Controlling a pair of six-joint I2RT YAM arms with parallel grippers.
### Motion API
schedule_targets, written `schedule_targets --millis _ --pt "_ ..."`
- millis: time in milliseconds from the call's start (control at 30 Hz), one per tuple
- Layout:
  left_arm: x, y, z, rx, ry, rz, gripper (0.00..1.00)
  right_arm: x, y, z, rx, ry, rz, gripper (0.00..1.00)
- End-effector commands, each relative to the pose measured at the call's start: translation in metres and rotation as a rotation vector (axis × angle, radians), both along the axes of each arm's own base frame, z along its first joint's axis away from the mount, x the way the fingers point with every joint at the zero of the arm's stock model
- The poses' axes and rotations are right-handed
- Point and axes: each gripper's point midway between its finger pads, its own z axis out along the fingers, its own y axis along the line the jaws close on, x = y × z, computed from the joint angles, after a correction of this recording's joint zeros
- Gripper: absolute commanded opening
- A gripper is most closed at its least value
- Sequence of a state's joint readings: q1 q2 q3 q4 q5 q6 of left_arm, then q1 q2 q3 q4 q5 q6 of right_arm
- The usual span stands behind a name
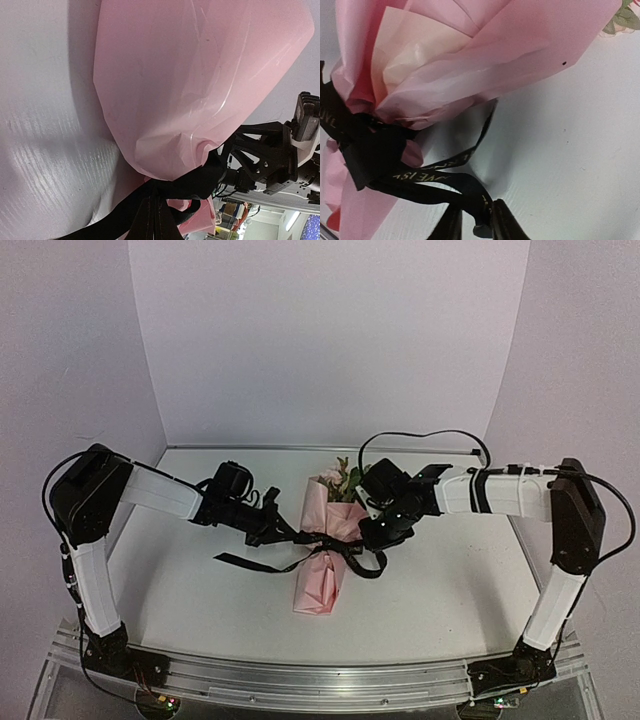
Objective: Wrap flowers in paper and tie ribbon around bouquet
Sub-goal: Tie the half-tied ribbon around the folded bouquet.
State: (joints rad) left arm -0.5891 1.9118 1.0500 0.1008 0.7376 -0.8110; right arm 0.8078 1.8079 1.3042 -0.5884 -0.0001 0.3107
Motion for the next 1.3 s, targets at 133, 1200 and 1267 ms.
schedule_targets --millis 133,1200,1267 --pt "0.005 -0.005 0.021 -0.033 -0.056 0.005 0.00 -0.025 0.006 0.037 0.192 -0.002 -0.041 0.50" --pt "0.017 -0.005 0.030 -0.040 -0.065 0.014 0.00 -0.018 0.058 -0.054 0.047 -0.141 0.123 0.35" --pt "0.017 -0.006 0.030 -0.040 -0.064 0.013 0.00 -0.013 0.057 -0.052 0.025 -0.169 0.114 0.31"
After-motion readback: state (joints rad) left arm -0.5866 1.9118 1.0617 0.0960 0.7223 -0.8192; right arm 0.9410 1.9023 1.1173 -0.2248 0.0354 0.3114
